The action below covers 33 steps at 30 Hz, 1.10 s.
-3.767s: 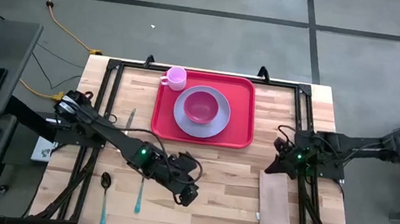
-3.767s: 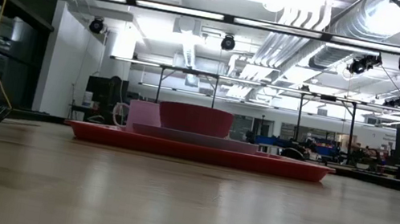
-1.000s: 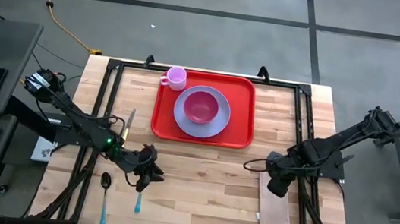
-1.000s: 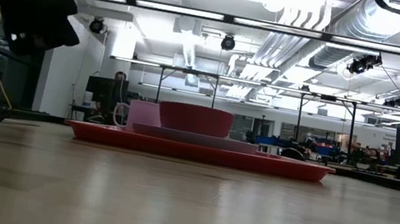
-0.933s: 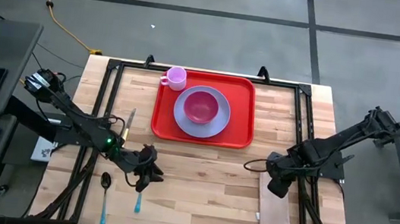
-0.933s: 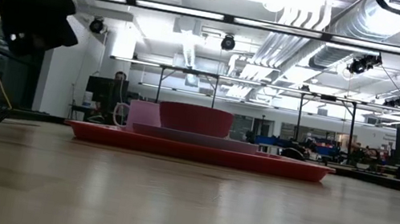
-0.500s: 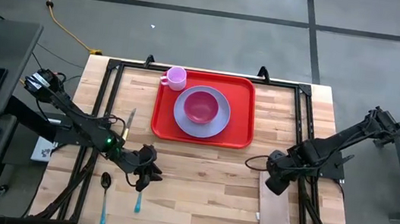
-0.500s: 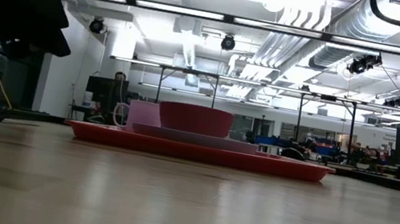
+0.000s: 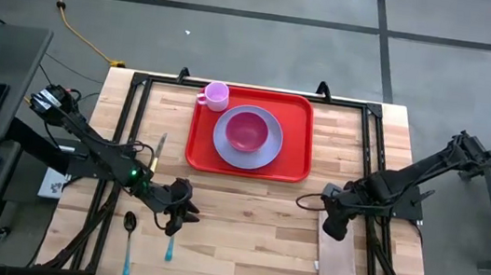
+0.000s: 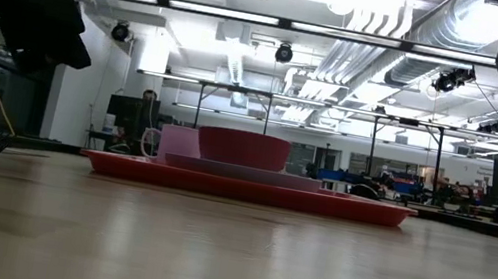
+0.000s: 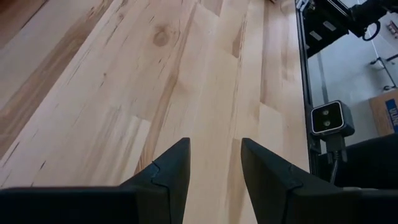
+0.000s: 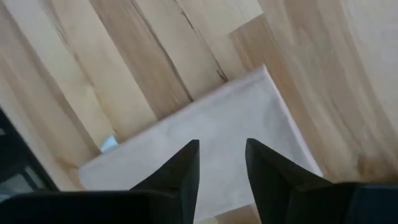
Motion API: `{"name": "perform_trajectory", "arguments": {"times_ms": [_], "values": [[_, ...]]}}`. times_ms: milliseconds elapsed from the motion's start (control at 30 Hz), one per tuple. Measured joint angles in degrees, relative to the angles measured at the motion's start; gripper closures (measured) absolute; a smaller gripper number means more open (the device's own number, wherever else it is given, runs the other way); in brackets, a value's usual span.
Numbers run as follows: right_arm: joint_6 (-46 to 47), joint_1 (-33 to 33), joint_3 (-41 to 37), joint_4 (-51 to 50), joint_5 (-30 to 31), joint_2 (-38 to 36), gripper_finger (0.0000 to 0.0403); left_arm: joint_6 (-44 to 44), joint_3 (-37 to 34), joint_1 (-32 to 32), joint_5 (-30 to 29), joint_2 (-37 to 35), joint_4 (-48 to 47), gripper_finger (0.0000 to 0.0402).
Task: Set up tray
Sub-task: Put the brown napkin to the left of the blue plate on the orange serving tray
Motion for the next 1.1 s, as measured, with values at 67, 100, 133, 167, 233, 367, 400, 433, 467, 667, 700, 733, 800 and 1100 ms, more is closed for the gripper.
{"name": "perform_trajectory", "arguments": {"times_ms": [67,100,133,167,233,367,400,433,467,667,700,733,800,1100], "values": [[-2.4,-0.9,0.0,-0.2,-0.6,1.0,0.0292,0.0,0.0,0.0,0.0,0.0,0.0,0.0229],[-4.0,-1.4,0.0,-0.2,-1.0,1.7,0.0292,0.0,0.0,0.0,0.0,0.0,0.0,0.0229],[-5.6,-2.2,0.0,-0.2,-1.4,2.4,0.0292,0.0,0.0,0.0,0.0,0.0,0.0,0.0229],[-7.2,-2.9,0.0,-0.2,-2.0,3.2,0.0292,0.0,0.0,0.0,0.0,0.0,0.0,0.0229],[-10.6,-4.5,0.0,-0.2,-3.1,4.8,0.0292,0.0,0.0,0.0,0.0,0.0,0.0,0.0229],[-16.9,-7.5,0.0,-0.2,-4.9,8.0,0.0292,0.0,0.0,0.0,0.6,0.0,0.0,0.0229],[-18.3,-8.0,0.0,-0.2,-5.2,8.7,0.0292,0.0,0.0,0.0,1.0,0.0,0.0,0.0229],[-19.5,-8.5,0.0,-0.2,-5.2,9.3,0.0292,0.0,0.0,0.0,1.1,0.0,-0.1,0.0229],[-20.7,-9.0,0.0,-0.2,-5.2,9.9,0.0292,0.0,0.0,0.0,1.4,0.0,0.0,0.0229],[-24.9,-10.4,0.0,-0.1,-6.6,12.7,0.0292,0.0,0.0,0.0,1.8,0.0,-0.1,0.0229],[-25.2,-10.4,0.0,-0.2,-7.0,13.1,0.0292,0.0,0.0,0.0,1.8,0.0,-0.1,0.0229],[-25.6,-10.4,0.0,-0.2,-7.4,13.5,0.0292,0.2,0.0,0.0,1.8,0.0,-0.1,0.0229],[-25.8,-10.3,0.0,-0.1,-7.7,14.3,0.0292,0.2,0.0,0.0,1.8,0.0,-0.2,0.0229],[-28.1,-10.4,0.0,0.4,-7.2,18.9,0.0292,0.2,0.0,0.0,1.8,0.0,-0.3,0.0229]]}}
